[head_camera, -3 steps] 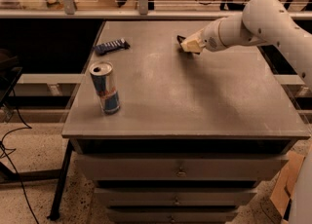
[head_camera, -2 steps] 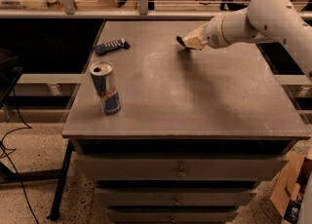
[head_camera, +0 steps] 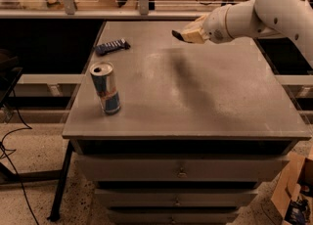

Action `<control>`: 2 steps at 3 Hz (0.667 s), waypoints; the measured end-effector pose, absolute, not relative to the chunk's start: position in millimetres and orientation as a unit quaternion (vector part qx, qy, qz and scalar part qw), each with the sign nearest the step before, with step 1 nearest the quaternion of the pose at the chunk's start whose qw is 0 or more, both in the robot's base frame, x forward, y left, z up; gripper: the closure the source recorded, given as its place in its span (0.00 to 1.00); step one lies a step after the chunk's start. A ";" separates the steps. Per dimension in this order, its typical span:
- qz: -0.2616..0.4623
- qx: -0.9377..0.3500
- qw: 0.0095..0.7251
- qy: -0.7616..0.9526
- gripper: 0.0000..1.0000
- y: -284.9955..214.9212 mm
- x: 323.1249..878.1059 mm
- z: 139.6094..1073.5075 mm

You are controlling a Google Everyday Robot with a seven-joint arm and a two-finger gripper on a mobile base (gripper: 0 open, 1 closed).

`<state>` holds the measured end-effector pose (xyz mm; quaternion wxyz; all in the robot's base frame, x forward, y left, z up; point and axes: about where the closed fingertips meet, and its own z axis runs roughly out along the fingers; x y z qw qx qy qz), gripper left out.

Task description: Move rxbar chocolate near redbull can

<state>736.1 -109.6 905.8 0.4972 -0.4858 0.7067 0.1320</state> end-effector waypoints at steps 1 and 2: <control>0.137 -0.533 0.513 0.659 1.00 -88.8 715.3 928.2; 0.142 -0.589 0.512 0.609 1.00 -58.0 693.1 941.9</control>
Offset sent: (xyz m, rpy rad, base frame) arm -0.0749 0.0846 0.0541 -0.1030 -0.2127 0.4223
